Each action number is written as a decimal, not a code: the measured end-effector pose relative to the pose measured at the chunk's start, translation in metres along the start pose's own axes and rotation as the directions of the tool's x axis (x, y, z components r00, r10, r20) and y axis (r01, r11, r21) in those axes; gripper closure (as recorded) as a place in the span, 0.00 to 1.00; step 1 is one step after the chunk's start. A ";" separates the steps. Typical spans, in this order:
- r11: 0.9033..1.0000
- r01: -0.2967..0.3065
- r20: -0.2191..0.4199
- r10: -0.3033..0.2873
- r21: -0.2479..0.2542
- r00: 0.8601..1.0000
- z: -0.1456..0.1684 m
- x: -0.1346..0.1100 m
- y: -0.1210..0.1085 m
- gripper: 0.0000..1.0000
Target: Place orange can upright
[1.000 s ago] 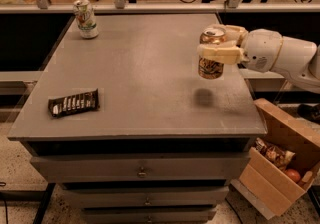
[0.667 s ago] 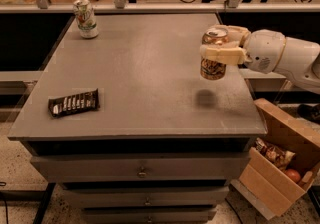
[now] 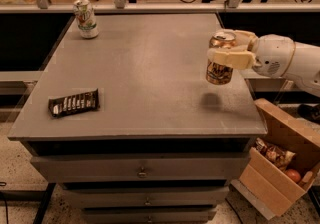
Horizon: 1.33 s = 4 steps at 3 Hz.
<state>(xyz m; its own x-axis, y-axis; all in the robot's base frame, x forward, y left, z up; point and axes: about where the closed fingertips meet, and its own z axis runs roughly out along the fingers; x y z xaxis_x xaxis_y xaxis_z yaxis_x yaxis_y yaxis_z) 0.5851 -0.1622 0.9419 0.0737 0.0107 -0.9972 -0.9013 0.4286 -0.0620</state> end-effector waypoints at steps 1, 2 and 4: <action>0.999 -0.034 0.017 0.034 -0.003 0.999 -0.014 0.003 0.003 0.36; 0.999 -0.053 0.012 0.053 0.001 0.999 -0.032 0.011 0.008 0.12; 0.999 -0.040 -0.018 0.039 -0.027 0.999 -0.044 0.019 0.015 0.00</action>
Offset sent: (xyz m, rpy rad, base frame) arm -0.0359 -0.0498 -0.0258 0.0383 0.0673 -0.0157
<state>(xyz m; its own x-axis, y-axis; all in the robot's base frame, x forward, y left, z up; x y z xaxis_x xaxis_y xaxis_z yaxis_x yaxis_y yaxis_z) 0.5542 -0.1953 0.9207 0.0307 0.0114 -0.9995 -0.9147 0.4035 -0.0235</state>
